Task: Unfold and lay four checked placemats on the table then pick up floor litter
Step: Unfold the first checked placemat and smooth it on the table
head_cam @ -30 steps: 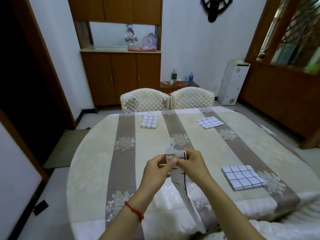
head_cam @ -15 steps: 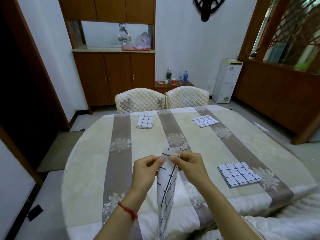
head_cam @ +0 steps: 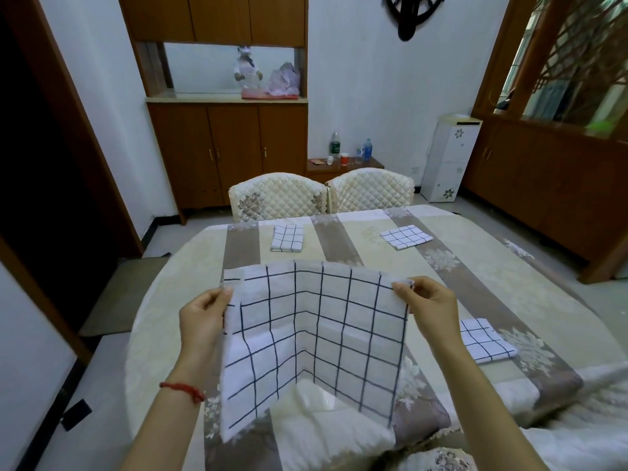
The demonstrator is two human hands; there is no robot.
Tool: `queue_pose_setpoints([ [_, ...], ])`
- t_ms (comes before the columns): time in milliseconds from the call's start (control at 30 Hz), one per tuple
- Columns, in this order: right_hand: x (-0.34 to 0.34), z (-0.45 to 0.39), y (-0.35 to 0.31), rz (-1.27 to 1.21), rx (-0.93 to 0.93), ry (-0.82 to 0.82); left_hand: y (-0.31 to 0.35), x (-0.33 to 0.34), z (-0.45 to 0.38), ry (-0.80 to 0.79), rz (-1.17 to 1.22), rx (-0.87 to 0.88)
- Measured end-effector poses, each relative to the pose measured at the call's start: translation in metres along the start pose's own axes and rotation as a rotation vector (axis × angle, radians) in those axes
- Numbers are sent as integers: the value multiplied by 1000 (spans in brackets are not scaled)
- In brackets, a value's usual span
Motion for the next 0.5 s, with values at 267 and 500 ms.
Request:
queue_pose_setpoints([
  [267, 13, -8, -25, 315, -120, -183, 18, 47, 11, -129, -434, 236],
  [500, 33, 1, -48, 455, -206, -385, 29, 130, 50, -596, -532, 461],
])
Point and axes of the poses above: each hand's wrist, its own z-axis away from the middle knuckle, its own x-axis out of the palm, y = z × x, the point moved 4 cm from there along -z, towards the middle knuckle, and after that the axes turned 9 degrees about -y, right-handed, at the moved point
